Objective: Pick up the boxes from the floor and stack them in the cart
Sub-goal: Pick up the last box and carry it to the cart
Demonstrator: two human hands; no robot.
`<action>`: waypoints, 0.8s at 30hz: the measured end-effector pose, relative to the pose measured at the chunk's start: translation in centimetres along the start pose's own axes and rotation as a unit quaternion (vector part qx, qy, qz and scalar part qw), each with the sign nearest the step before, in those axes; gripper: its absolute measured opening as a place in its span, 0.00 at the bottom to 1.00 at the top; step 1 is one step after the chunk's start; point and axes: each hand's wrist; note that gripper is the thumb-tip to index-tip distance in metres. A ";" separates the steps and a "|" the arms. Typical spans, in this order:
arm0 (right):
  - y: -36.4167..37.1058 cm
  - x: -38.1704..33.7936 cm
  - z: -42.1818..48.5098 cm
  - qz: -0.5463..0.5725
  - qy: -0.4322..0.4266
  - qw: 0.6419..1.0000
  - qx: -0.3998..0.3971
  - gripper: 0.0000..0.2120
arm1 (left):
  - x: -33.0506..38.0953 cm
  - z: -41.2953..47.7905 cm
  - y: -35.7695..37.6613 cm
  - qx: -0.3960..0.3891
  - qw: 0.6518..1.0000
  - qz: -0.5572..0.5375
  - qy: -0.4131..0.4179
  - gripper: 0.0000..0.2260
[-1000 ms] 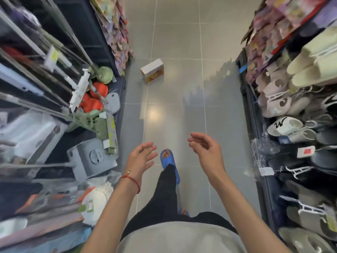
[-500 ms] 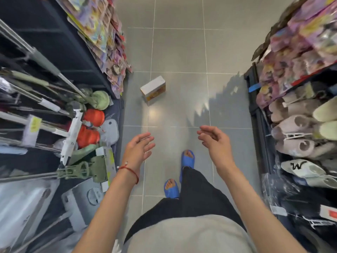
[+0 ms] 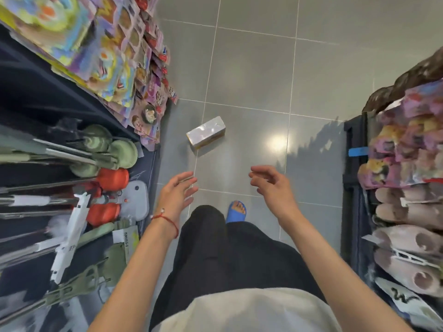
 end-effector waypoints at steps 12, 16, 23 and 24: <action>6.9 -6.6 22.9 -0.069 0.052 0.996 -0.021 0.11 | 11.2 19.7 3.6 0.016 0.996 0.002 -0.093 0.11; 8.8 -6.4 29.6 -0.065 0.087 0.993 -0.035 0.09 | 12.2 26.3 4.9 0.021 0.990 -0.010 -0.139 0.09; 9.2 -3.8 39.9 -0.088 0.166 0.980 -0.069 0.11 | 10.6 35.5 7.7 0.054 0.975 -0.077 -0.199 0.10; 9.2 -3.4 41.4 -0.094 0.179 0.976 -0.080 0.11 | 10.1 36.8 8.0 0.069 0.972 -0.091 -0.207 0.10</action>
Point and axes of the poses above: each hand's wrist, its own z-axis towards the middle knuckle, its own y-axis out of the palm, x = y × z, and after that the axes turned 2 degrees about -y, right-handed
